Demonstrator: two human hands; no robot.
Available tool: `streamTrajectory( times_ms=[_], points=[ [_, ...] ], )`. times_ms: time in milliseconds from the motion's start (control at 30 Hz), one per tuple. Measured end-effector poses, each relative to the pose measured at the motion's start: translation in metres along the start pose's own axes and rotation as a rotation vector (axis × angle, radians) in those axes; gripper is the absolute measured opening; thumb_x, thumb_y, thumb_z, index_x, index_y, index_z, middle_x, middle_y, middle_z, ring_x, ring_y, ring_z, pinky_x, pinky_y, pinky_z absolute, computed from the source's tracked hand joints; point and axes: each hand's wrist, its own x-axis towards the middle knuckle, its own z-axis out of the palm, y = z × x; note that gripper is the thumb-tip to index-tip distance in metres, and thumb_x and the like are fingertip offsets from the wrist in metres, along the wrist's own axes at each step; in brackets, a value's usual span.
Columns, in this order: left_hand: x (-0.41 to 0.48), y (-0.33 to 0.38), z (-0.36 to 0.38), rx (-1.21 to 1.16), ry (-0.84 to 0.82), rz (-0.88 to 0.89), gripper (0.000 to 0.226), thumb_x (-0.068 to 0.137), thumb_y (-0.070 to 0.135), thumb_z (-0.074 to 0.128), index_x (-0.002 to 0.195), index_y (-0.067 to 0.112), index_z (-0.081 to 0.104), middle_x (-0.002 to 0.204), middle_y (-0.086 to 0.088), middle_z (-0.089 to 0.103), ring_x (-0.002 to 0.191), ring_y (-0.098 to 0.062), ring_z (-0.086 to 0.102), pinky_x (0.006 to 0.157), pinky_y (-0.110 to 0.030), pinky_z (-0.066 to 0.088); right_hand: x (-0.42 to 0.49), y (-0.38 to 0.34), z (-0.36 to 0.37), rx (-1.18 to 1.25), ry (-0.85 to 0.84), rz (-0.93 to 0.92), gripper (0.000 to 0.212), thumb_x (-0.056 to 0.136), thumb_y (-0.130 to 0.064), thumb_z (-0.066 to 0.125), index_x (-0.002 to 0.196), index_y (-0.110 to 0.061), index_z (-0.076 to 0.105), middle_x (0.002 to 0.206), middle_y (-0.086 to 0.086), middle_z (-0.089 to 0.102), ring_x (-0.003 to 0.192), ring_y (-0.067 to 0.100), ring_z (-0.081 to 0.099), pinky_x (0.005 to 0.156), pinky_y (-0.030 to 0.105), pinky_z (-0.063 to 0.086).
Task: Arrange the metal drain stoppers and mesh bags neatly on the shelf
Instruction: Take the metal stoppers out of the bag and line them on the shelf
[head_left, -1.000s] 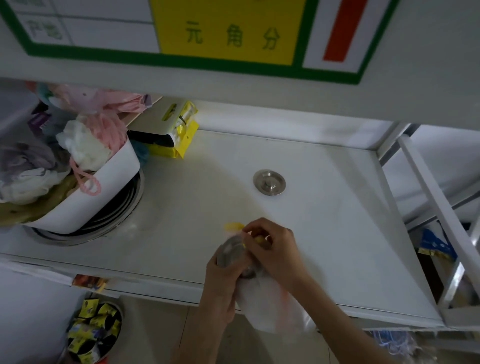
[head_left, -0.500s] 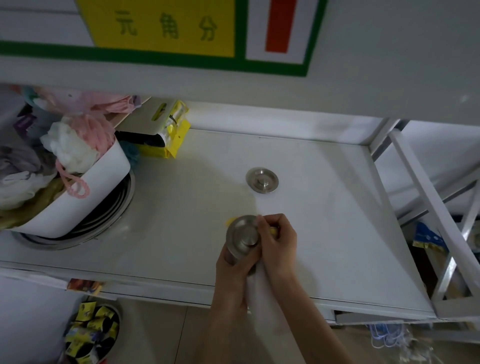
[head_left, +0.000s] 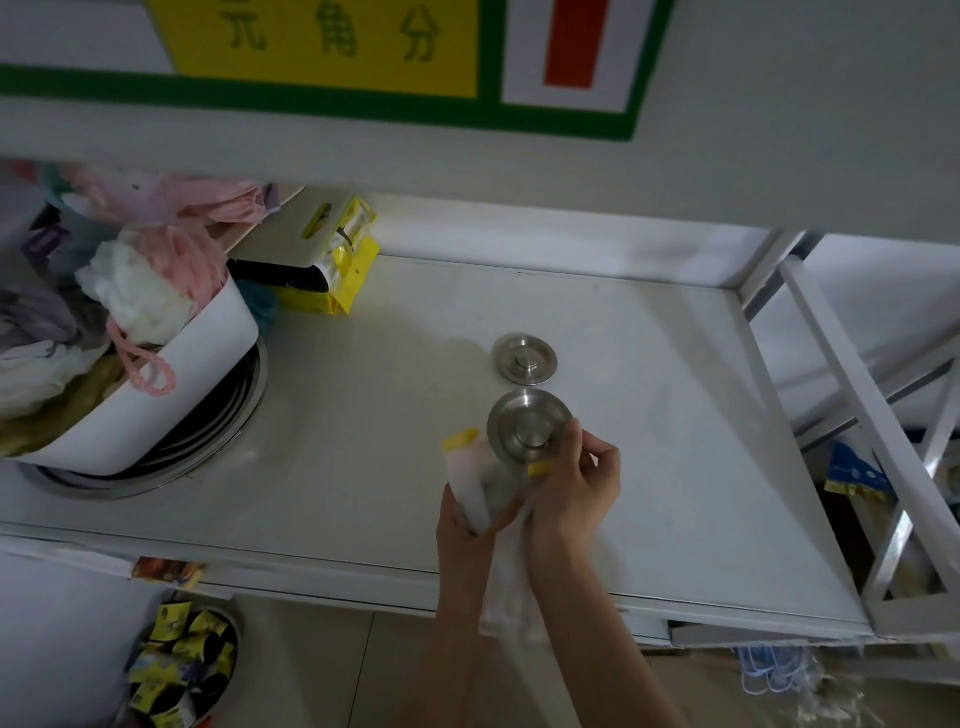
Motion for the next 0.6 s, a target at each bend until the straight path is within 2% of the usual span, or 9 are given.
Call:
streamTrajectory(
  times_ms=[67,133,167,200,267,333,400,500,600],
  points=[
    [-0.003,-0.004,-0.002,0.156,-0.019,0.012,0.021,0.098,0.005,0.053,0.116,-0.001,0.063,0.078,0.006,0.077,0.094,-0.009,0.072,0.068,-0.019,0.056,0.005,0.001,0.000,0.030,0.035,0.050,0.017,0.093,-0.022,0.062,0.081,-0.011,0.056,0.082,0.006,0.066,0.073,0.014,0.065,0.066,0.020,0.053],
    [-0.012,-0.002,0.003,0.074,0.030,-0.006,0.020,0.097,0.006,0.053,0.092,0.013,0.071,0.080,-0.009,0.074,0.082,-0.012,0.075,0.057,-0.018,0.057,0.014,0.003,0.002,0.031,0.047,0.083,0.018,0.092,-0.020,0.063,0.079,-0.010,0.056,0.078,0.002,0.066,0.068,0.010,0.064,0.061,0.015,0.053],
    [-0.014,-0.001,0.006,-0.055,0.107,-0.008,0.015,0.092,0.004,0.063,0.092,0.017,0.070,0.085,-0.011,0.075,0.077,-0.009,0.075,0.057,-0.018,0.057,0.020,0.004,0.004,0.012,0.045,0.090,0.019,0.091,-0.019,0.064,0.078,-0.010,0.056,0.076,0.001,0.065,0.067,0.009,0.063,0.061,0.015,0.052],
    [-0.016,0.001,0.007,-0.026,0.136,0.054,0.017,0.085,0.005,0.072,0.098,0.016,0.070,0.093,-0.013,0.076,0.081,-0.014,0.076,0.063,-0.022,0.059,0.026,0.006,0.006,-0.012,0.038,0.100,0.019,0.091,-0.019,0.065,0.076,-0.010,0.056,0.075,0.001,0.064,0.067,0.010,0.062,0.064,0.018,0.053],
    [-0.017,0.003,0.000,-0.004,0.180,0.092,0.038,0.074,0.012,0.084,0.109,0.014,0.070,0.104,-0.016,0.076,0.096,-0.030,0.074,0.079,-0.040,0.061,0.040,0.013,0.009,-0.064,0.018,0.123,0.020,0.089,-0.020,0.067,0.074,-0.012,0.056,0.075,0.003,0.064,0.071,0.017,0.063,0.072,0.030,0.055],
    [-0.015,0.011,-0.006,-0.050,0.234,0.099,0.051,0.066,0.021,0.088,0.113,0.012,0.069,0.110,-0.022,0.073,0.103,-0.039,0.070,0.091,-0.054,0.056,0.055,0.022,0.010,-0.181,-0.010,0.107,0.019,0.087,-0.022,0.068,0.074,-0.014,0.057,0.076,0.006,0.065,0.076,0.024,0.065,0.076,0.037,0.057],
    [-0.011,0.017,-0.016,-0.115,0.256,0.111,0.059,0.062,0.021,0.089,0.116,0.008,0.068,0.117,-0.029,0.068,0.100,-0.038,0.069,0.095,-0.062,0.050,0.065,0.028,0.008,-0.351,-0.060,0.037,0.017,0.086,-0.024,0.069,0.079,-0.010,0.061,0.076,0.004,0.064,0.078,0.026,0.066,0.075,0.036,0.056],
    [-0.008,0.022,-0.032,-0.198,0.228,0.118,0.058,0.067,0.016,0.087,0.120,0.008,0.066,0.117,-0.030,0.066,0.100,-0.036,0.064,0.099,-0.067,0.043,0.074,0.032,0.004,-0.529,-0.134,-0.062,0.022,0.087,-0.026,0.067,0.088,-0.004,0.063,0.074,-0.003,0.061,0.072,0.017,0.061,0.068,0.029,0.047],
    [-0.010,0.026,-0.038,-0.221,0.181,0.150,0.043,0.073,0.013,0.083,0.113,0.011,0.069,0.108,-0.026,0.066,0.099,-0.036,0.060,0.097,-0.063,0.042,0.079,0.034,0.004,-0.682,-0.184,-0.129,0.022,0.089,-0.030,0.063,0.085,-0.008,0.060,0.069,-0.007,0.058,0.071,0.019,0.059,0.066,0.029,0.043]
  ],
)
